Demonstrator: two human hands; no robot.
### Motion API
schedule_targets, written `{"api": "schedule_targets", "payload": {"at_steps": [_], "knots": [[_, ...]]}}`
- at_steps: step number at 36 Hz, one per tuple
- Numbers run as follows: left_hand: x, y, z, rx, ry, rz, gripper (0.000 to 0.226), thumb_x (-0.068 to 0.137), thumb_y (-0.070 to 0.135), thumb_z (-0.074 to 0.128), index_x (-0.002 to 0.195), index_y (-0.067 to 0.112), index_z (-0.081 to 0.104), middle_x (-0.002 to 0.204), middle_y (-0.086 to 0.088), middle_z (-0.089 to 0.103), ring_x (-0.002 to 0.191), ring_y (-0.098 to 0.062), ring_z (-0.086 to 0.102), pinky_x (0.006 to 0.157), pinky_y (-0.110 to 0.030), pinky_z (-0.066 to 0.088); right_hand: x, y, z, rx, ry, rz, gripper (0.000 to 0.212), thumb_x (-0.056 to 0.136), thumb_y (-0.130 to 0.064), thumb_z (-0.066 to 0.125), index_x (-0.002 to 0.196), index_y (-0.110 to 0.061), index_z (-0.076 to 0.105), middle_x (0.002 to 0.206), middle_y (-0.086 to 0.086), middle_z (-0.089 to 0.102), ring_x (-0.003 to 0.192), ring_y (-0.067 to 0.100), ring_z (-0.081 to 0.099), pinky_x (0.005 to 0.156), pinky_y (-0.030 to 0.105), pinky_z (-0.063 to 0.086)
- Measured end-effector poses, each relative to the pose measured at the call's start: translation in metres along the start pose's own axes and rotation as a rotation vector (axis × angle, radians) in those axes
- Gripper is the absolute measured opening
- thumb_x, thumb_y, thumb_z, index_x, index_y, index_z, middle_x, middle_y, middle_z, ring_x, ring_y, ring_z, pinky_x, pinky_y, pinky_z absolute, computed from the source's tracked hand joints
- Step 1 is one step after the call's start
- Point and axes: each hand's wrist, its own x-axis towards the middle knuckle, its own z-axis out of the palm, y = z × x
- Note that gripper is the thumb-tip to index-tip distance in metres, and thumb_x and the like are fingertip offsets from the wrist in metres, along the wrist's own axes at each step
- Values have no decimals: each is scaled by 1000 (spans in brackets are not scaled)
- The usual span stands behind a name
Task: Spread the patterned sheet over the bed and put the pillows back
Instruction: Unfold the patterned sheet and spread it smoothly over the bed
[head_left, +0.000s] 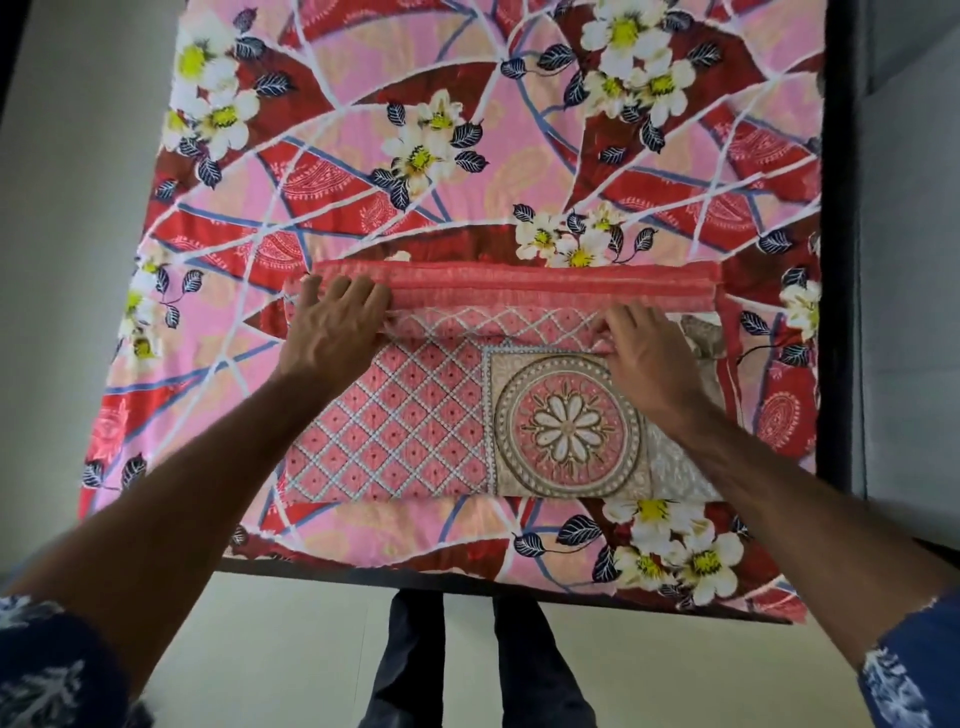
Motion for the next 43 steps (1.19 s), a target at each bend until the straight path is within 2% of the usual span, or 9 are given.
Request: {"api": "schedule_targets", "payload": {"at_steps": [10,16,22,24,28,33,36,38,43], "knots": [[-23,-34,7,-468,23,-525,63,84,31,79,134,9,47,134,-20,49,117,-43,51,93,-61,48,4,12,-17,-76,116,288,40,86,-7,64,123,-12,49,121,14,54,116,38,51,95,53,42],[-26,-33,5,-716,198,-649,32,84,22,79,105,5,61,110,-17,67,95,-38,62,75,-43,48,-7,-6,-19,-99,192,211,54,84,-7,66,134,-17,48,136,14,48,124,37,45,107,58,33],[-64,-15,-22,-919,62,-222,42,78,7,84,80,34,52,114,7,69,102,-22,69,73,-20,54,-58,-75,6,115,148,58,50,82,-16,71,129,-15,53,127,10,52,117,24,44,98,48,43],[-81,-2,-29,-967,-17,-35,29,77,4,84,85,23,65,127,11,65,107,-19,69,76,-19,57,-75,-101,9,430,52,72,41,89,-28,67,126,-15,55,123,6,55,115,21,51,97,43,48],[-117,35,-42,-1096,-175,319,18,82,6,78,86,17,64,138,2,64,124,-8,63,87,-27,58,-104,-141,-4,1323,-207,466,48,92,-45,67,135,-33,49,131,-8,62,121,6,60,99,26,47],[-150,74,-31,-1034,-398,656,23,80,0,71,76,18,58,96,-2,72,94,-18,69,74,-38,55,-133,-133,-15,2034,18,848,87,61,-75,74,126,-21,57,112,-3,76,105,17,73,80,38,62],[-160,88,-24,-964,-635,643,11,74,10,54,79,18,59,81,7,62,71,-5,57,62,-23,45,-159,-117,-11,1940,230,1051,67,88,-54,69,140,-14,54,134,12,66,123,35,63,98,55,54],[-159,94,-19,-936,-811,614,21,75,21,48,84,11,65,85,14,63,81,1,63,64,-18,46,-184,-108,-3,1767,350,1170,44,96,-31,66,135,-11,60,133,13,66,121,37,64,101,58,51],[-144,114,-14,-770,-1193,665,29,73,15,78,98,7,65,95,-6,69,88,-23,64,77,-40,50,-264,-121,0,1756,346,1267,25,97,-15,63,121,-9,68,118,11,73,109,36,68,81,44,59]]}}
